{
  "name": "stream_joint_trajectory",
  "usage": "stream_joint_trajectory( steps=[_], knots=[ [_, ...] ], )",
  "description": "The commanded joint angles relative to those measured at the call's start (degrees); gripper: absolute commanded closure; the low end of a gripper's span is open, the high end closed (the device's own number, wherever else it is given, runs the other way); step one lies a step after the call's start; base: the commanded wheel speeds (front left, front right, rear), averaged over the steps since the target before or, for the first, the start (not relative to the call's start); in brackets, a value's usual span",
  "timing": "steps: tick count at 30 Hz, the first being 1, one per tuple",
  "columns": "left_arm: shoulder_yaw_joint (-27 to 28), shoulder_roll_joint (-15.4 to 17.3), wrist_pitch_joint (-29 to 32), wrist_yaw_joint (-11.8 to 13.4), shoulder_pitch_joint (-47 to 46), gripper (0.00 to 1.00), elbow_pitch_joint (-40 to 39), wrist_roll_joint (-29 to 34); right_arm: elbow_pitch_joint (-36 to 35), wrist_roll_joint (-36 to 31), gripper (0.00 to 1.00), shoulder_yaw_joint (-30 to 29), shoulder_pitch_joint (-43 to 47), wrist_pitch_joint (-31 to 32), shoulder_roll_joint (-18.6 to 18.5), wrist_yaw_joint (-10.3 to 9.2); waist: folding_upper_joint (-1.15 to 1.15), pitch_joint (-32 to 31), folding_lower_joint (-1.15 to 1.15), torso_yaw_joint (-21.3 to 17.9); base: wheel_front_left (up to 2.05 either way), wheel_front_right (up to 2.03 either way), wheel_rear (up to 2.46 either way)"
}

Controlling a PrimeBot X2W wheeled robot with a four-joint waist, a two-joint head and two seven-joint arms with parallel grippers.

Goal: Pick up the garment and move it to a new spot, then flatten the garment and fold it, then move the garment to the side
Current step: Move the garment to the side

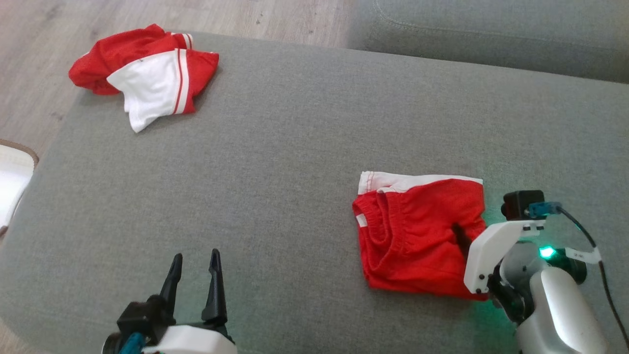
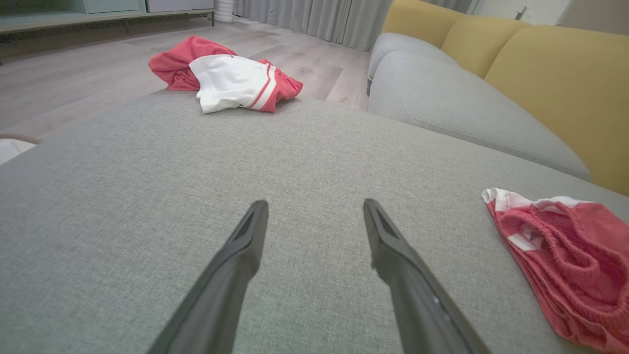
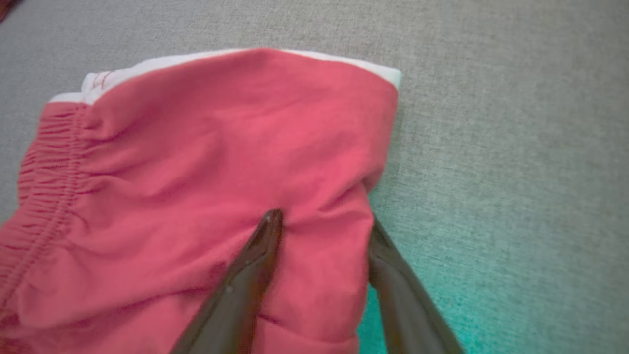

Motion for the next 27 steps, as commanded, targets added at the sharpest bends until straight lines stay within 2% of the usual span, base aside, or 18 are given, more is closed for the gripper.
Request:
stream_joint_trajectory(
  steps=[1, 4, 8, 17, 22, 27],
  knots=[
    [1.88, 0.28, -0.97, -0.18, -2.69, 0.00, -1.28, 0.74, -1.40, 0.09, 1.00, 1.30, -2.95, -0.52, -0.24, -0.04, 0.00, 0.35, -0.01, -0.40, 0.00, 0.00, 0.00],
    [1.68, 0.48, -1.02, -0.24, -3.04, 0.00, -1.58, 1.17, -1.18, -0.25, 1.00, 1.08, -3.80, -1.84, -0.24, -0.04, 0.00, 1.04, -0.01, -2.04, 0.00, 0.00, 0.00],
    [1.48, 0.83, -0.79, 0.04, -3.83, 0.00, -2.62, 1.85, -2.02, -1.42, 1.00, -0.18, -5.15, -3.56, -1.18, -0.04, 0.00, 2.62, -0.01, -6.25, 0.00, 0.00, 0.00],
    [0.19, 2.11, 1.32, 0.20, -9.00, 0.00, -6.32, 4.71, -6.10, -3.10, 1.00, -4.88, -8.23, -5.83, -5.88, -0.04, 0.00, 8.71, -0.01, -19.76, 0.00, 0.00, 0.00],
    [-0.74, 3.08, 3.46, 0.22, -11.85, 0.00, -7.92, 6.28, -7.37, -2.94, 1.00, -6.39, -10.09, -7.15, -5.55, -0.04, 0.00, 11.74, -0.01, -26.66, 0.00, 0.00, 0.00],
    [-1.65, 4.02, 5.57, 0.16, -13.78, 0.00, -8.79, 7.41, -6.52, -2.83, 1.00, -6.53, -11.98, -8.74, -4.06, -0.04, 0.00, 13.65, -0.01, -30.68, 0.00, 0.00, 0.00]
  ],
)
